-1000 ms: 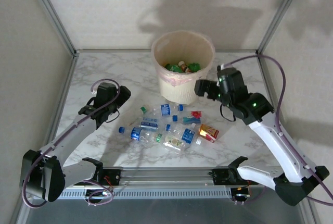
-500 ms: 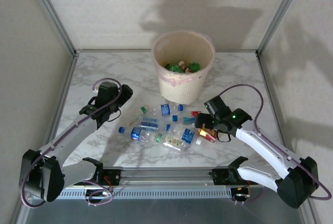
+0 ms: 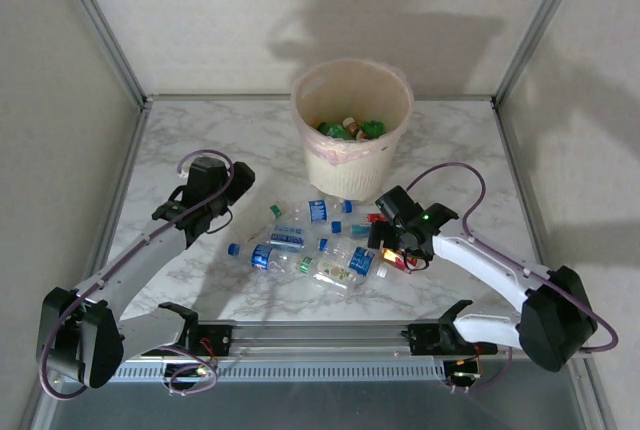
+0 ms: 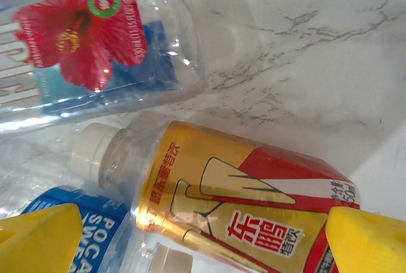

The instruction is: Put the plastic bottles in the bin

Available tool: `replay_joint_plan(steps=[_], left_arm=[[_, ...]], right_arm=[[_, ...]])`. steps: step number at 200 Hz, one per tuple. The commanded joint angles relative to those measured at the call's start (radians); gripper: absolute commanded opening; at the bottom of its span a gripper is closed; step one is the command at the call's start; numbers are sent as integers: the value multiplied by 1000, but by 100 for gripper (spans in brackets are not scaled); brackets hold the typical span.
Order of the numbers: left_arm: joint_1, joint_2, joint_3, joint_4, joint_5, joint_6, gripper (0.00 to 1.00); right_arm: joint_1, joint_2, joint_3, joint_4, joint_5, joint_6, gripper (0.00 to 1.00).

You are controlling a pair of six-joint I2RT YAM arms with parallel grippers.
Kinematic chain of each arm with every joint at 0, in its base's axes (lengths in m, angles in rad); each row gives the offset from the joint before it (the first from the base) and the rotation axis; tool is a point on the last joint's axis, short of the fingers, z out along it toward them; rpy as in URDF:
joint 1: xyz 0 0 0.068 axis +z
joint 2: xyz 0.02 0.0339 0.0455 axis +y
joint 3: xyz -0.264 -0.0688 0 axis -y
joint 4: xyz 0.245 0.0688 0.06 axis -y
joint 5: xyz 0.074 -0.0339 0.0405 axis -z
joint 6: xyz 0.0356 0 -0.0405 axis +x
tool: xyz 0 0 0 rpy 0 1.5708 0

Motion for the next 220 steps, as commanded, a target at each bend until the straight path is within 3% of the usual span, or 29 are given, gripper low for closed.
replay_joint_plan(steps=[1,59,113,161,220], left_arm=[[-8,-9,-2,20,-12,2,88],[-8,-6,-5,26,-5,9,88],[-7,-7,-10,29,-6,9,88],[-7,-6,-14,34,-4,8,88],[-2,-24,-26,34,-11,11,88]], right_arm=[[8,50,-28,-5,30,77,99],[-35,54,-64,-22,32,160,99],[-104,-71,-121,-45,14,212,99],[-103,-120,-117,-33,-31,184,99],[-104,-106,-162,-73,-12,270,98]])
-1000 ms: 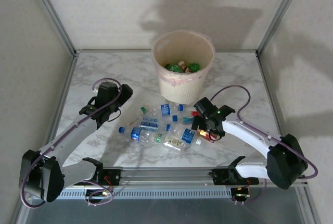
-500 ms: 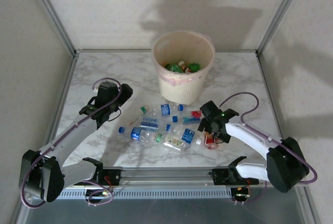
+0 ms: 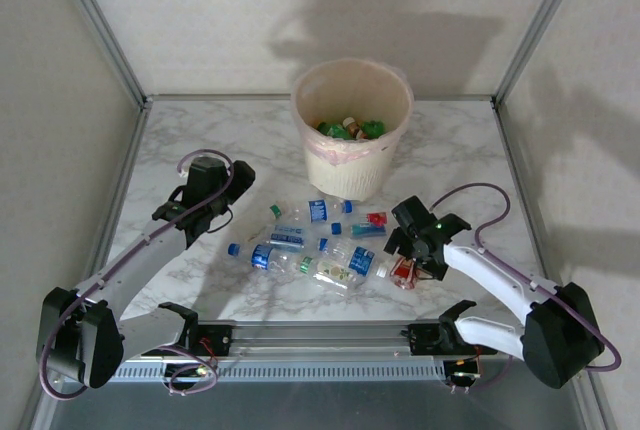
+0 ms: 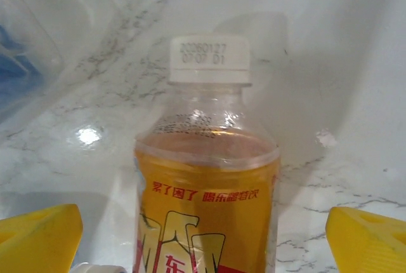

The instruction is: Put the plastic bottles in the bin

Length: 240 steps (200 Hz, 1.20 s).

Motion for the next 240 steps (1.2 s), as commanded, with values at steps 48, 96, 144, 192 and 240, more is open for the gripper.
replay_joint_plan(steps=[48,96,144,192,240], left_arm=[[-3,-22,-28,16,-4,13,88],[-4,-19,-37,27,-1,6,88],[-3,-5,-37,27,0,3,88],[-3,-5,-27,21,-8,-4,88],[-3,-15,-25,7,-16,-5,88]], right_arm=[[-5,57,-80,80,-50,45,90],[-5,85,-112,117,-40,54,67],[-6,57,-96,94,-16,55,55],[-6,-27,21,-37,77,33,51],[-6,-119,208,-162,192,23,50]])
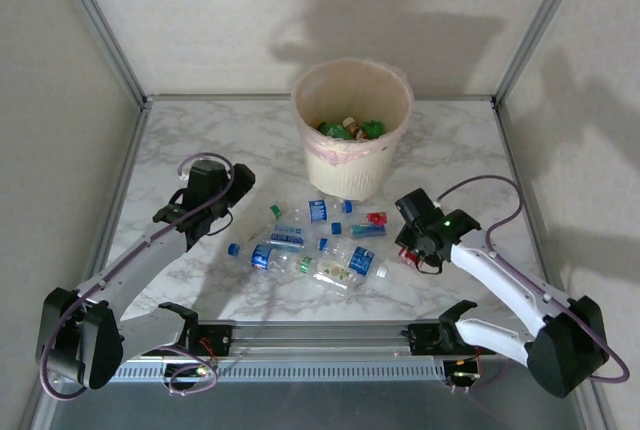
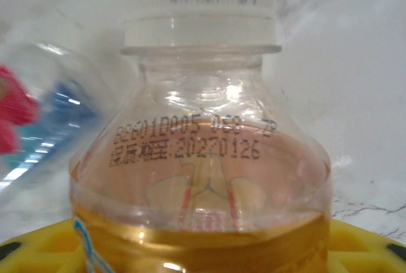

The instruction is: Put the plastic bottles in the bin

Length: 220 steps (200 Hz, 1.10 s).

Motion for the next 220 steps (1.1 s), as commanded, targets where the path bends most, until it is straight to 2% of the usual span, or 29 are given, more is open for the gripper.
replay_joint_plan(steps=[1,32,75,144,182,220], left_arm=[[-3,-11,2,-7,-17,-4,88],[-4,-13,-12,-4,-12,-4,88],[-5,-13,-11,-10,-7,3,88],[-6,-32,-20,-32,-28,35,88],[-5,-18,3,-78,-52,89,88],[-12,4,30,-127,-78,158,89]], right_arm=[[-5,-50,96,-106,107,-12,50],[-5,-51,256,-119,158,-64,48],[-5,-1,535,-32,193,-200,49],[-4,298,1048,100,60,-439,50],[-5,429,1161,142,36,-533,52],[-6,533,1181,160,87,-576,53]])
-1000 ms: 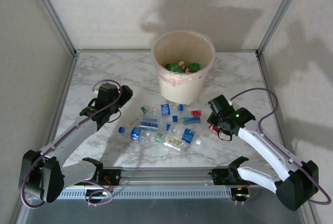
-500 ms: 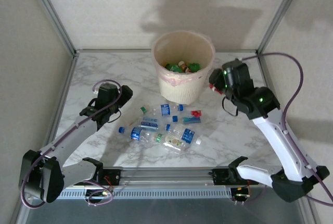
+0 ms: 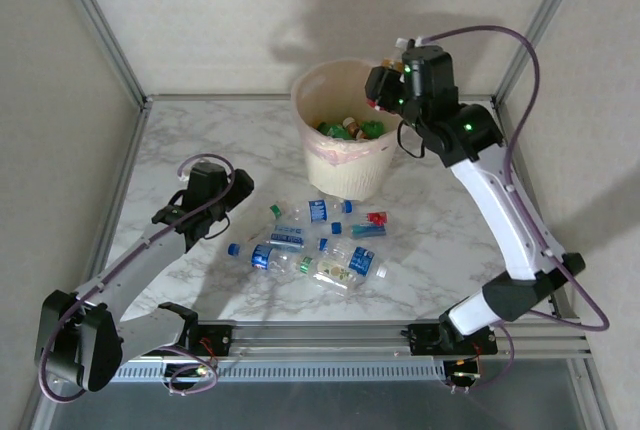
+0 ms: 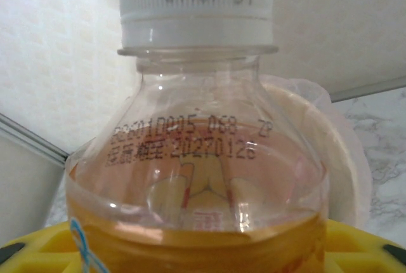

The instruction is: Put the plastic bottles in the bin

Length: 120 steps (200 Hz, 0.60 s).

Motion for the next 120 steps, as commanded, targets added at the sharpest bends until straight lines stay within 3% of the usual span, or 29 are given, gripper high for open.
replay_joint_plan(steps=[1,30,56,78,120], left_arm=[[-11,17,34,-64,-49,73,89],[-27,51,53,-85,-33,117,90],[-40,54,60,-92,-44,147,92],[-43,62,63,-99,-43,162,92],[-55,69,69,-102,-35,178,93]], right_arm=[[-6,54,23,27,34,-65,53],[-11,114,21,31,59,-71,57],[-16,141,5,25,76,-63,66],[-18,139,-15,24,90,-53,76],[-18,105,-18,10,95,-41,86]])
